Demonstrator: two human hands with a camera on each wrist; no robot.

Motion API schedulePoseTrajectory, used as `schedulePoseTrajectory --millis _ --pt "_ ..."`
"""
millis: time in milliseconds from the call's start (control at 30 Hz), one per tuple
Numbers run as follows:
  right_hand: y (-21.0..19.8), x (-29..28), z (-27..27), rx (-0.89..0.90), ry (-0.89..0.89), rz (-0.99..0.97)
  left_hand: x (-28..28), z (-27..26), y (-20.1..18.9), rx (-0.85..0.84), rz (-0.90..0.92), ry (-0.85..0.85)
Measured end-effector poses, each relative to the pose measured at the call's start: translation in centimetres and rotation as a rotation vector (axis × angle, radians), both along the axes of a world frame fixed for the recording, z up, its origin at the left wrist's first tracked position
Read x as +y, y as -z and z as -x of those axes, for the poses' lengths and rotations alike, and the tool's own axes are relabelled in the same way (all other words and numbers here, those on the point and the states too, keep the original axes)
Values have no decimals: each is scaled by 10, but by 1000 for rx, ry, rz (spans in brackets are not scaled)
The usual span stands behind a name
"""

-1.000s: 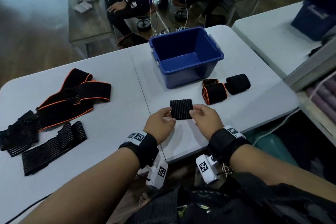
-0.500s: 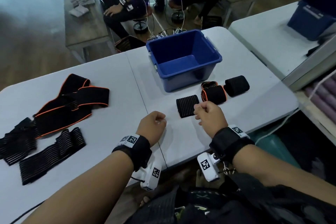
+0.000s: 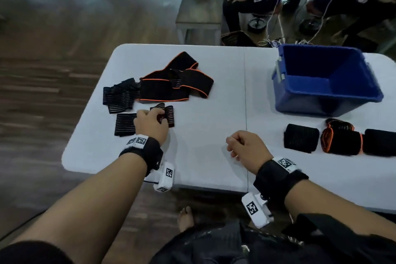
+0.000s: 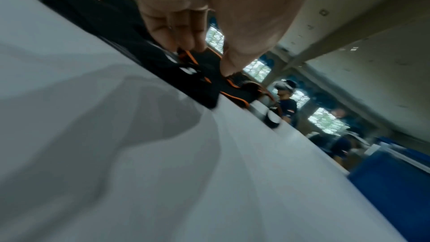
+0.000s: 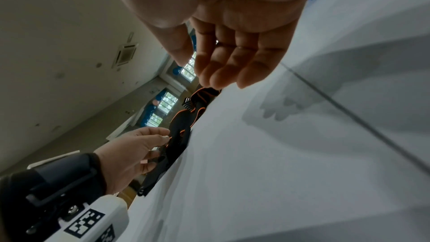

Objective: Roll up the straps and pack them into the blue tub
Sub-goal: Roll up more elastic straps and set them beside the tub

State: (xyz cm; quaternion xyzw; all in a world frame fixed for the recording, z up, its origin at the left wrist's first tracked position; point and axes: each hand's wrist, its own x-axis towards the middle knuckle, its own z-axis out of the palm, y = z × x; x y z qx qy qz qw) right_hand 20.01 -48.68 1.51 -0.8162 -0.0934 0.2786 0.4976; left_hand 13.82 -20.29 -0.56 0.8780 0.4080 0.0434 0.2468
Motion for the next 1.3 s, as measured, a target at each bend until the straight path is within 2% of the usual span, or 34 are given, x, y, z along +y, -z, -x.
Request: schedulePoseTrajectory --millis 67,133,300,433,567,800,967,1067,1167,1300 --pt "0 11 2 -8 -36 7 9 9 4 125 38 -26" --pt "-1 20 3 -6 -61 12 11 17 8 197 69 15" --pt "-2 35 5 -15 -107 25 -11 31 4 216 24 131" --pt "-2 39 7 -25 -117 37 -25 35 8 146 40 177" --pt "-6 41 6 -44 -136 41 -40 40 10 -51 161 195" --pt "-19 48 4 -186 -326 58 -61 42 -23 -280 271 381" --pt "-24 65 2 -146 -246 -33 -51 33 -40 -394 371 311" --pt "-26 73 3 -146 -199 -61 -29 27 -47 -393 378 277" --pt "-27 79 2 -163 -195 -24 20 21 -40 -313 349 169" --pt "-26 85 1 -148 -198 15 109 15 -26 -185 175 -51"
